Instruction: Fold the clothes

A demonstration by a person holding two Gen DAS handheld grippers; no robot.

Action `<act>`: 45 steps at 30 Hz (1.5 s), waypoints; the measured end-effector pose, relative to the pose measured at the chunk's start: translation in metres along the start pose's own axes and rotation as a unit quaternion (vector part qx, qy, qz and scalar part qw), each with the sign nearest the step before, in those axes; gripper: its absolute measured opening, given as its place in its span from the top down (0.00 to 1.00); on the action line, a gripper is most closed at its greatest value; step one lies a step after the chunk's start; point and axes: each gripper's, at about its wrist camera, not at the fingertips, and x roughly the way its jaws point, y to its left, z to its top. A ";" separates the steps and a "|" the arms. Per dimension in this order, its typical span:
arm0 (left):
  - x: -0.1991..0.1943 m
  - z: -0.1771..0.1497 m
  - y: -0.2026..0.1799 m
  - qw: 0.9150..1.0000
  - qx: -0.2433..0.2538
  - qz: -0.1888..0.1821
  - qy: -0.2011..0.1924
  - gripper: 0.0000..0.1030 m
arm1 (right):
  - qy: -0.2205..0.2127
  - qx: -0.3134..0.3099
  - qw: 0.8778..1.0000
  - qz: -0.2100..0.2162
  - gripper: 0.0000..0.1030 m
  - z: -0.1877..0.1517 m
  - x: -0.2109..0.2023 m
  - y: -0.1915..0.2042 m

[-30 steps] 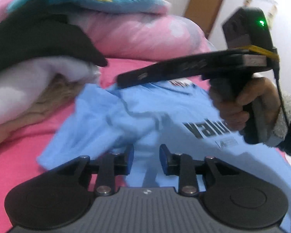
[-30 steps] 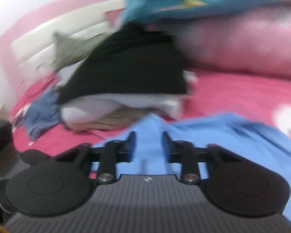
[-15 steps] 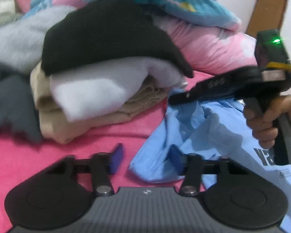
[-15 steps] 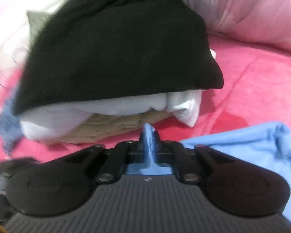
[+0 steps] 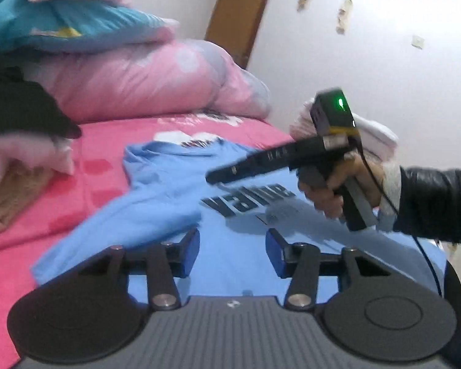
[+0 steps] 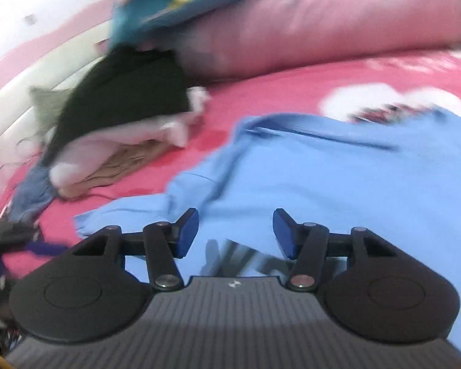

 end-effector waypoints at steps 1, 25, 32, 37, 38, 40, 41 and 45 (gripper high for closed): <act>0.001 0.000 0.000 1.000 -0.001 0.003 -0.002 0.48 | -0.003 -0.001 1.000 0.001 0.48 0.001 -0.002 0.004; -0.006 -0.001 0.060 0.973 -0.107 0.199 0.047 0.41 | 0.064 -0.183 0.981 0.032 0.86 0.004 0.060 0.084; -0.005 -0.002 0.064 0.974 -0.115 0.193 0.040 0.44 | 0.026 -0.226 0.974 0.001 0.97 0.004 0.042 0.095; -0.008 -0.003 0.069 0.973 -0.136 0.185 0.028 0.48 | -0.032 -0.300 0.953 -0.025 0.98 0.010 0.028 0.124; -0.010 -0.003 0.071 0.972 -0.143 0.184 0.024 0.51 | -0.044 -0.325 0.944 -0.032 0.98 0.011 0.027 0.132; -0.013 -0.003 0.076 0.971 -0.160 0.179 0.013 0.55 | -0.069 -0.375 0.923 -0.046 0.98 0.015 0.030 0.150; -0.015 -0.004 0.079 0.970 -0.171 0.175 0.005 0.58 | -0.079 -0.394 0.915 -0.049 0.98 0.018 0.032 0.158; -0.025 -0.005 0.091 0.963 -0.221 0.154 -0.024 0.85 | -0.111 -0.455 0.882 -0.062 0.98 0.032 0.049 0.183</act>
